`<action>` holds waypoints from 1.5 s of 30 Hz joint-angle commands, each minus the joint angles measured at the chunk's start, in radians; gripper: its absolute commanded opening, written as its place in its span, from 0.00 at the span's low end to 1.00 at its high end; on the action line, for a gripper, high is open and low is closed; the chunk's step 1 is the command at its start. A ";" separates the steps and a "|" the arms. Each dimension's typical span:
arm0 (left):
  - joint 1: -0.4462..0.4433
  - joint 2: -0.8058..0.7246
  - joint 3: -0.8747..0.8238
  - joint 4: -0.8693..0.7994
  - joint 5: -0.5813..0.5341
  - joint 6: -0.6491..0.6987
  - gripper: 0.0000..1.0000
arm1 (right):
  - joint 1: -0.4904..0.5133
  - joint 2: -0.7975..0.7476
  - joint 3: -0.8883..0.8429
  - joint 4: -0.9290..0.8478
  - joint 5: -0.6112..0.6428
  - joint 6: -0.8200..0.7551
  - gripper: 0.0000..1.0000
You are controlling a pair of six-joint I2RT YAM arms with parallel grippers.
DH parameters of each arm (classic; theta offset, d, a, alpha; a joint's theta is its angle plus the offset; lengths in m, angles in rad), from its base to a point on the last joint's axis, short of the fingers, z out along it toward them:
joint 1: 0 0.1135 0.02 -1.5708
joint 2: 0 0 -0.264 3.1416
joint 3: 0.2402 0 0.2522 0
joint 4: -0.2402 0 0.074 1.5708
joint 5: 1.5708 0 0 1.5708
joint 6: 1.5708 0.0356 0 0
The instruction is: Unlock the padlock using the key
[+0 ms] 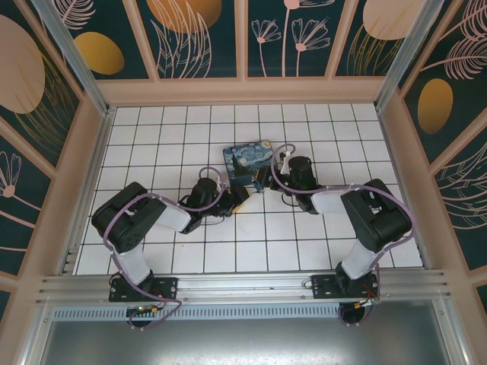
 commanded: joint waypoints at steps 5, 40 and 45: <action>0.001 -0.156 0.003 -0.147 -0.058 0.097 0.77 | -0.010 -0.027 0.001 0.072 -0.072 0.015 0.50; 0.077 -0.235 0.427 -0.741 -0.598 0.519 0.99 | -0.036 0.064 0.032 -0.105 -0.090 -0.265 0.38; 0.089 -0.194 0.476 -0.776 -0.536 0.502 0.99 | -0.022 0.089 0.044 -0.097 -0.095 -0.262 0.38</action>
